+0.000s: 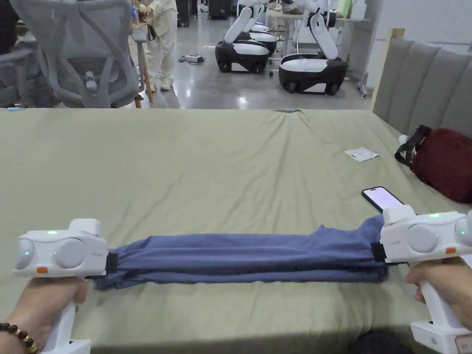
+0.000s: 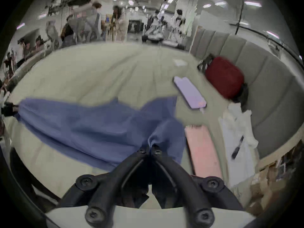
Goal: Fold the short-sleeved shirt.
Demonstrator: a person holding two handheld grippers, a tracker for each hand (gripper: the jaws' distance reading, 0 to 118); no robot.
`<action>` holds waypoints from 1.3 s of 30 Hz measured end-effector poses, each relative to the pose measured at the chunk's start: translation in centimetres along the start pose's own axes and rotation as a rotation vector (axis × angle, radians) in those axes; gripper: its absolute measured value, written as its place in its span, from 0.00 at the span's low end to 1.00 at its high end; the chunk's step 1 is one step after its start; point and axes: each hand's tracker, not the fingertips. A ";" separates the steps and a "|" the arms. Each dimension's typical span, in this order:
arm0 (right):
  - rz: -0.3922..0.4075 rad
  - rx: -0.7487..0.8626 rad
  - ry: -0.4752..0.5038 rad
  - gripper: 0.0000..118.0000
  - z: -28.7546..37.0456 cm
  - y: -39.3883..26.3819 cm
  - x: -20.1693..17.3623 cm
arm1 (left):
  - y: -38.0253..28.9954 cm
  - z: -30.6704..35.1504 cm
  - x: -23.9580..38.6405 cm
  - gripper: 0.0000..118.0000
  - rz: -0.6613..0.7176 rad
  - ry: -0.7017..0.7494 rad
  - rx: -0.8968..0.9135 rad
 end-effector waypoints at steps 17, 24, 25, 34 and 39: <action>-0.131 0.197 0.011 0.89 1.9 -0.6 2.0 | -0.1 3.1 0.2 0.87 -0.006 0.081 0.164; -0.110 0.288 0.003 0.00 4.9 -0.5 -1.4 | 0.4 6.1 -0.7 0.01 0.073 0.054 0.260; -0.107 0.279 0.016 0.00 4.8 -0.4 -1.7 | 0.5 6.1 -0.7 0.01 0.097 0.058 0.250; -0.059 0.273 0.120 0.00 5.3 -0.5 -5.8 | 0.2 2.2 -3.8 0.99 0.299 -0.285 0.177; -0.031 0.257 0.131 0.00 5.2 -0.7 -6.9 | 1.2 -0.4 -3.4 0.79 0.261 -0.233 0.162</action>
